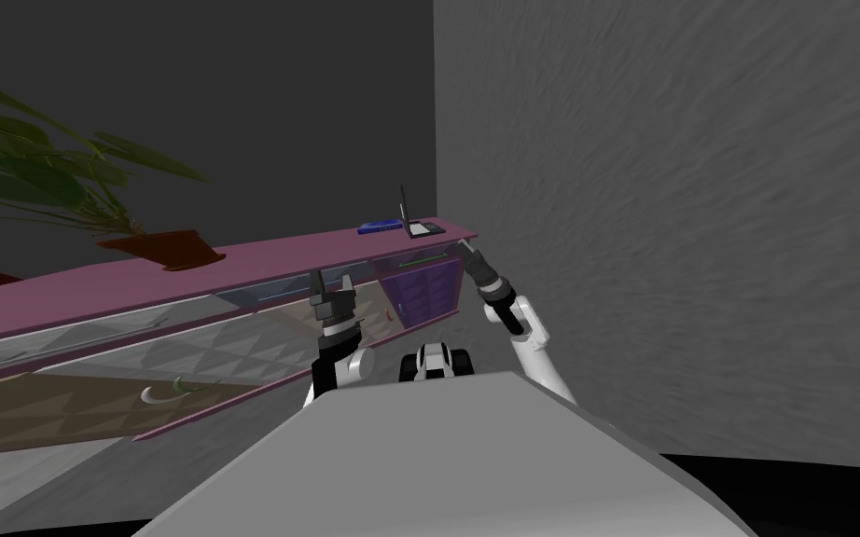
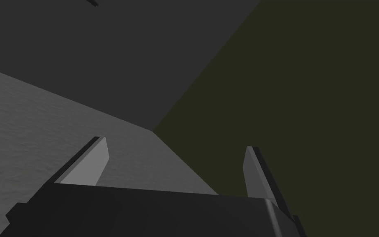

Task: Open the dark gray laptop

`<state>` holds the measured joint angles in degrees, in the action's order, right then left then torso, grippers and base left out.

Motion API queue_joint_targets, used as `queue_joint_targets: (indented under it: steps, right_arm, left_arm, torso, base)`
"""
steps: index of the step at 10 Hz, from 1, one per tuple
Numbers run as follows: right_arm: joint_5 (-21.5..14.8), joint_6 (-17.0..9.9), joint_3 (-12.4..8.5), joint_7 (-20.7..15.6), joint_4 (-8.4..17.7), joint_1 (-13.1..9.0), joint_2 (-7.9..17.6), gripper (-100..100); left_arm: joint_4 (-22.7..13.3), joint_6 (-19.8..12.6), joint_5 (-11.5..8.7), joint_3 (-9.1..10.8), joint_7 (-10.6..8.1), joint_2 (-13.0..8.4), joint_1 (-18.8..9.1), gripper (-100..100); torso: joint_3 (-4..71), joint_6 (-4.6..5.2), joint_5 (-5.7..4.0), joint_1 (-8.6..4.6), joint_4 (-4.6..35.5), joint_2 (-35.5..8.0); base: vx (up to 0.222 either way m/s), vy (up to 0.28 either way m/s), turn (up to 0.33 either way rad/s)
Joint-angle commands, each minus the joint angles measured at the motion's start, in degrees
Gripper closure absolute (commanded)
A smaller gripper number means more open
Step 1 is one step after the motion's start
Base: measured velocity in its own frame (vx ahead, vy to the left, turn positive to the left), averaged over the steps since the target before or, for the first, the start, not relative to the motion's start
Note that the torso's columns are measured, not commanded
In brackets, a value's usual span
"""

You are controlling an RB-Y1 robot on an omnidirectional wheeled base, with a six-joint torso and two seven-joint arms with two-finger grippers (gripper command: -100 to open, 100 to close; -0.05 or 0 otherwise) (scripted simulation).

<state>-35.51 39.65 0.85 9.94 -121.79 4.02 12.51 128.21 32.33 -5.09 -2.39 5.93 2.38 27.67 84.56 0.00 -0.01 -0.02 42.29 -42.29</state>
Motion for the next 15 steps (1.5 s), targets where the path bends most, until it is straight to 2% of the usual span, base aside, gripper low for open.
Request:
queue_joint_targets:
  steps: [1, 2, 3, 4, 5, 6, 7, 8, 9, 10, 11, 12, 13, 14, 15]
  right_arm:
    - [-4.00, 0.78, 0.84, 0.50, 1.51, -3.51, 0.87, -100]
    - [-5.74, 0.78, 0.84, 0.50, 1.51, -4.56, 0.87, -100]
    - [-6.41, 0.78, 0.84, 0.50, 1.51, -4.56, 0.87, -100]
    - [-8.62, 1.47, 1.59, 0.99, 2.75, -7.19, 1.66, -100]
    - [-10.17, 1.47, 1.59, 0.99, 2.75, -8.34, 1.66, -100]
    - [-11.27, 1.47, 1.59, 0.99, 2.75, -8.34, 1.66, -100]
    - [-13.32, 2.17, 2.39, 1.49, 4.04, -11.09, 2.41, -100]
    - [-14.92, 2.17, 2.39, 1.49, 4.04, -12.20, 2.41, -100]
    - [-16.27, 2.17, 2.39, 1.49, 4.04, -12.20, 2.41, -100]
    - [-18.25, 2.89, 3.25, 1.98, 5.39, -14.80, 3.17, -100]
    - [-20.07, 2.89, 3.25, 1.98, 5.39, -16.11, 3.17, -100]
    - [-21.37, 2.89, 3.25, 1.98, 5.39, -16.11, 3.17, -100]
    - [-23.38, 3.62, 4.15, 2.46, 6.80, -18.64, 3.92, -100]
    - [-25.05, 3.62, 4.15, 2.46, 6.80, -20.05, 3.92, -100]
    - [-26.55, 3.62, 4.15, 2.46, 6.80, -20.05, 3.92, -100]
  left_arm:
    - [0.00, 0.00, 0.00, 0.00, 0.00, 0.00, 0.00, 0]
    - [0.00, 0.00, 0.00, 0.00, 0.00, 0.00, 0.00, 0]
    - [0.00, 0.00, 0.00, 0.00, 0.00, 0.00, 0.00, 0]
    - [0.00, 0.00, 0.00, 0.00, 0.00, 0.00, 0.00, 0]
    - [0.00, 0.00, 0.00, 0.00, 0.00, 0.00, 0.00, 0]
    - [0.00, 0.00, 0.00, 0.00, 0.00, 0.00, 0.00, 0]
    - [0.00, 0.00, 0.00, 0.00, 0.00, 0.00, 0.00, 0]
    - [0.00, 0.00, 0.00, 0.00, 0.00, 0.00, 0.00, 0]
    - [0.00, 0.00, 0.00, 0.00, 0.00, 0.00, 0.00, 0]
    - [0.00, 0.00, 0.00, 0.00, 0.00, 0.00, 0.00, 0]
    - [0.00, 0.00, 0.00, 0.00, 0.00, 0.00, 0.00, 0]
    - [0.00, 0.00, 0.00, 0.00, 0.00, 0.00, 0.00, 0]
    - [0.00, 0.00, 0.00, 0.00, 0.00, 0.00, 0.00, 0]
    - [0.00, 0.00, 0.00, 0.00, 0.00, 0.00, 0.00, 0]
    - [0.00, 0.00, 0.00, 0.00, 0.00, 0.00, 0.00, 0]
  torso:
    - [0.00, 0.00, 0.02, 0.06, 0.00, 0.01]
    - [0.01, 0.00, 0.01, 0.01, 0.00, 0.01]
    - [0.00, 0.00, 0.00, 0.00, 0.00, 0.01]
    - [0.00, 0.01, 0.01, 0.05, 0.00, 0.00]
    - [-0.02, 0.00, 0.01, 0.00, 0.01, -0.03]
    - [0.00, 0.00, 0.01, 0.01, 0.00, 0.00]
    - [0.02, 0.01, 0.02, 0.07, -0.01, 0.04]
    - [0.02, 0.00, 0.01, -0.01, -0.01, 0.03]
    - [0.01, 0.00, 0.00, 0.00, 0.00, 0.02]
    - [0.01, 0.00, 0.02, 0.07, -0.01, 0.01]
    - [0.01, 0.00, 0.01, 0.02, 0.00, 0.01]
    - [-0.01, 0.00, 0.01, 0.01, 0.00, -0.01]
    - [0.00, 0.01, 0.01, 0.05, 0.00, 0.00]
    - [0.00, 0.00, 0.01, 0.00, 0.00, 0.00]
    - [0.01, 0.00, 0.00, 0.00, 0.00, 0.01]
  base:
    - [-0.009, -0.035, -0.035]
    - [-0.011, -0.040, -0.014]
    - [-0.009, -0.023, 0.006]
    - [-0.025, -0.037, -0.036]
    - [-0.018, -0.037, -0.012]
    - [-0.001, -0.020, 0.007]
    - [-0.008, -0.039, -0.030]
    - [-0.009, -0.038, -0.014]
    - [-0.002, -0.016, 0.004]
    - [-0.007, -0.030, -0.025]
    - [-0.011, -0.032, -0.014]
    - [-0.005, -0.016, 0.004]
    - [-0.010, -0.029, -0.024]
    - [-0.008, -0.032, -0.010]
    - [0.000, -0.016, 0.003]
